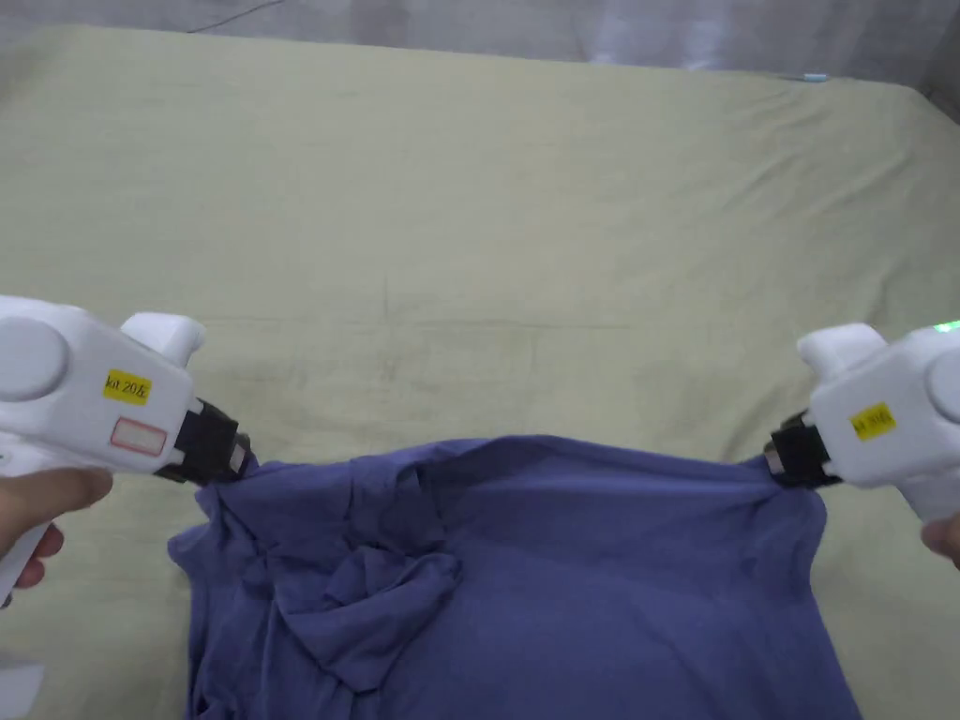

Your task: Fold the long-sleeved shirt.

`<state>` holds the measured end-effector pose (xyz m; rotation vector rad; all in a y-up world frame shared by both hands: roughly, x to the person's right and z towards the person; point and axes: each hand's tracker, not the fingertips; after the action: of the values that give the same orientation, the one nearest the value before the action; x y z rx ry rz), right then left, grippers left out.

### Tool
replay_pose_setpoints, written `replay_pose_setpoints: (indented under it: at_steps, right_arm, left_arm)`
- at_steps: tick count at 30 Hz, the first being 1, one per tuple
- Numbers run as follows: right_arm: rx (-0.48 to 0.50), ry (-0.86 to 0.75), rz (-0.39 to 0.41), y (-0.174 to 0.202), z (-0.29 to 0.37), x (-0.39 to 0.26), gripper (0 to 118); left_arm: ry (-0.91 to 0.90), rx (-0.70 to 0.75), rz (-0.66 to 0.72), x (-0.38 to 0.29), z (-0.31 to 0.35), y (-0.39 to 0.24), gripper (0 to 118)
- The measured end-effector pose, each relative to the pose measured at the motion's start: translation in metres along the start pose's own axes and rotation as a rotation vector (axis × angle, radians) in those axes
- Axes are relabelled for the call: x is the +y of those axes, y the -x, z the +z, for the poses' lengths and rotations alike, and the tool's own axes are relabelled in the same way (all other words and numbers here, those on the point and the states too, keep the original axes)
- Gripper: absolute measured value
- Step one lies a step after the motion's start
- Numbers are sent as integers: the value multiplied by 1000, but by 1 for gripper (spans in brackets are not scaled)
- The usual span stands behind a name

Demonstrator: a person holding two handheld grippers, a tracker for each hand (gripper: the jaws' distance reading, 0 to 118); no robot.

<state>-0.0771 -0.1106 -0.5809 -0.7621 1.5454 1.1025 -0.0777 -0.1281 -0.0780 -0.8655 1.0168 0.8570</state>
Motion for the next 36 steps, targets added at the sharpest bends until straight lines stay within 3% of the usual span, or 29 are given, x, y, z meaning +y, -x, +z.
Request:
replay_pose_setpoints:
  at_steps: [7, 11, 16, 26, 32, 35, 36]
  right_arm:
    - [5, -49, -14, 9, 49, -98, 0]
    - [-16, 25, 23, 18, 40, -147, 0]
    - [9, 103, -26, 25, 22, -190, 0]
    - [9, 198, -77, 37, -41, -230, 0]
    - [-9, 188, -64, 42, -51, -230, 0]
    - [-1, 198, -71, 39, -51, -226, 7]
    - [1, 204, -92, 36, -49, -225, 13]
  left_arm:
    - [75, 10, -51, -76, 32, -18, 1]
    - [169, -28, -23, -125, 23, -29, 1]
    - [201, -24, -17, -161, 18, -42, 1]
    - [260, 12, -23, -197, -25, -34, 1]
    - [237, 11, 13, -203, -42, -13, 1]
    - [226, 15, 17, -198, -34, -22, 3]
    - [228, 16, 21, -196, -31, -23, 11]
